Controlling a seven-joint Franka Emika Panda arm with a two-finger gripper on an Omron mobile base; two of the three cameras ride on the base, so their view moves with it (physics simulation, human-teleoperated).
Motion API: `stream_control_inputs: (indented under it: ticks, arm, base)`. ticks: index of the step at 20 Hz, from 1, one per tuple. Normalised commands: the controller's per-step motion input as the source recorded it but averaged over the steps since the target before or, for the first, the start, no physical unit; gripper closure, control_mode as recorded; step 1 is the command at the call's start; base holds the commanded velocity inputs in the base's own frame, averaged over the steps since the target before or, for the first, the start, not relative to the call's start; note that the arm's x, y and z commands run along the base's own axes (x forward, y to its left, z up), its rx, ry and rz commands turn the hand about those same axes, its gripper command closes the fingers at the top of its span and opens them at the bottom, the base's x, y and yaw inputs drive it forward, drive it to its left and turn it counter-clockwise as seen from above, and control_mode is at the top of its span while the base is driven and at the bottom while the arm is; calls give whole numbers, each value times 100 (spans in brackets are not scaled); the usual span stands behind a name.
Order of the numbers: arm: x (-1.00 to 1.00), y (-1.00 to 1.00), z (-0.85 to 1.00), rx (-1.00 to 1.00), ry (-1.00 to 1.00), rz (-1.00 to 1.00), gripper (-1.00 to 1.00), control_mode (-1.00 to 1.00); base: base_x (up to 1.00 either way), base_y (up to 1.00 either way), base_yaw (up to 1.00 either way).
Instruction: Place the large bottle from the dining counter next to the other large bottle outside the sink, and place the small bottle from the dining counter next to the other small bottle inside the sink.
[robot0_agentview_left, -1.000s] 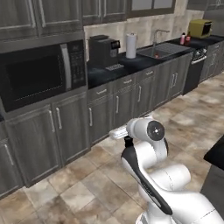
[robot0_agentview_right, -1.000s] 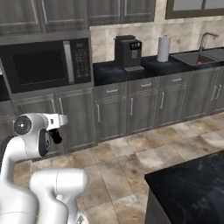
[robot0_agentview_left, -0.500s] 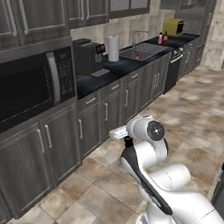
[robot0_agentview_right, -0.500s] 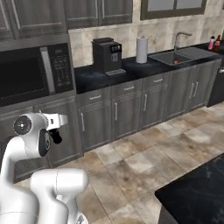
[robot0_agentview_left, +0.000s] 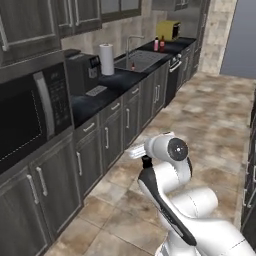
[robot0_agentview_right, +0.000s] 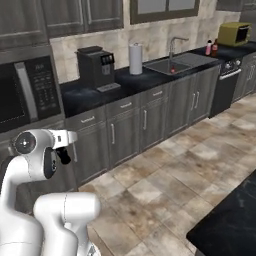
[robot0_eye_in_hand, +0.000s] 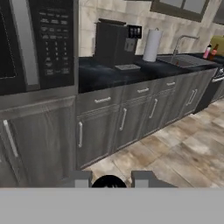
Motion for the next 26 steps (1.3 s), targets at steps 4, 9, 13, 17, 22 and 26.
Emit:
stream_control_inputs:
  ticks: [4,9,13,17,22,26]
  arm:
    - [0,0,0,0,0,0,100,100]
    - [0,0,0,0,0,0,100,100]
    - [0,0,0,0,0,0,100,100]
    - [0,0,0,0,0,0,100,100]
    - [0,0,0,0,0,0,100,100]
    - [0,0,0,0,0,0,100,100]
  base:
    - [74,-1,-30]
    - [84,-8,-27]
    - [97,-5,-27]
    - [100,-5,-26]
    - [95,-2,-18]
    - [92,0,-3]
